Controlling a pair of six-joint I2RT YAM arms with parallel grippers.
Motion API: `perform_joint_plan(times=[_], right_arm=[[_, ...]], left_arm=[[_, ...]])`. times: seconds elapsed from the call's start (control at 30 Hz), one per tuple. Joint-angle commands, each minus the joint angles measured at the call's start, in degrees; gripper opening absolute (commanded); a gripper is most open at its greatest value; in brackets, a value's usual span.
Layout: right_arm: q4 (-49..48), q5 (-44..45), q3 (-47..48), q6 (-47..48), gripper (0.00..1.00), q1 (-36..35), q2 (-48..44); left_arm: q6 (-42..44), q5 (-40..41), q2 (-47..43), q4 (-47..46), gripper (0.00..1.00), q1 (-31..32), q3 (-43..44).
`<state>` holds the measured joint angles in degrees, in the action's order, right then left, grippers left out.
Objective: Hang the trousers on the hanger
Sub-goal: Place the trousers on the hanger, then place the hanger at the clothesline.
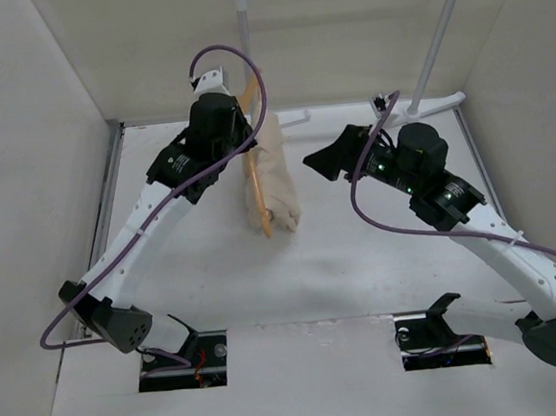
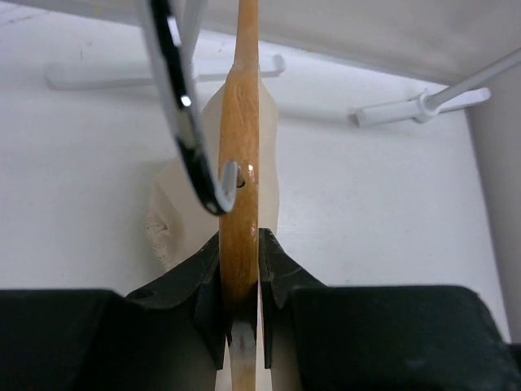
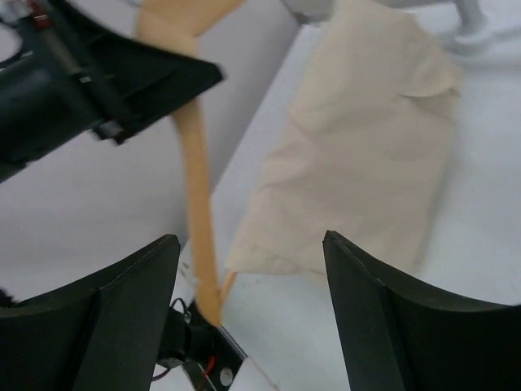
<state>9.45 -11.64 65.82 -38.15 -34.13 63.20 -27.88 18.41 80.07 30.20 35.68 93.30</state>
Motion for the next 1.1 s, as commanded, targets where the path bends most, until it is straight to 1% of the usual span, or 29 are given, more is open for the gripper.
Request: perform_joint_plan(times=[0.0,0.13,0.27,0.37,0.47,0.53,0.63,0.67,0.7,0.73,0.8,0.93,1.03,1.07], right_arm=[[-0.9,-3.6,6.3,4.4,0.78,-2.6,2.3],[-3.6,-5.1,10.0,4.8,0.79,-5.1,6.7],[-5.1,-5.2,11.2,4.7,0.79,-6.8,10.4],[-5.7,-5.2,11.3,4.7,0.78,-7.7,13.1],[-5.8,-4.5,11.0,4.2,0.73,-8.8,15.5],[-6.5,-4.0,10.6,3.5,0.66,-9.9,16.3],[-8.2,-3.7,9.9,1.9,0.42,-11.1,16.6],[-8.7,-3.5,9.9,0.7,0.31,-11.2,16.6],[-9.4,-3.4,9.8,-0.5,0.24,-11.2,16.3],[-10.1,-3.4,9.7,-1.8,0.2,-11.2,15.8],[-12.3,-3.7,9.2,-4.9,0.14,-11.2,14.7],[-17.7,-5.5,8.1,-11.6,0.08,-7.8,12.6],[-20.0,-8.1,8.4,-15.3,0.06,-4.8,12.5],[-20.8,-8.6,8.7,-16.1,0.06,-4.0,12.7]], left_arm=[[0.7,-2.0,3.3,1.0,0.01,0.9,9.6],[0.3,-3.6,7.5,2.4,0.01,2.2,17.2],[0.3,-4.5,10.6,3.3,0.01,3.7,23.2],[0.2,-5.1,12.1,4.0,0.01,4.6,25.4],[-0.1,-5.4,12.6,4.0,0.01,5.7,26.3],[-0.2,-5.5,12.6,4.0,0.01,5.9,26.4],[-0.3,-5.7,12.6,4.0,0.01,6.0,26.2],[-0.4,-5.7,12.5,3.8,0.01,6.0,26.0],[-0.4,-5.7,12.4,3.5,0.01,6.0,25.6],[-0.4,-5.7,12.3,3.3,0.02,5.9,25.3],[-0.8,-5.7,12.3,2.9,0.08,5.5,24.8],[-2.2,-7.4,11.5,0.0,0.33,4.5,23.7],[-2.9,-9.2,10.5,-1.5,0.52,4.0,23.2],[-3.0,-9.4,10.2,-1.9,0.56,3.9,22.9]])
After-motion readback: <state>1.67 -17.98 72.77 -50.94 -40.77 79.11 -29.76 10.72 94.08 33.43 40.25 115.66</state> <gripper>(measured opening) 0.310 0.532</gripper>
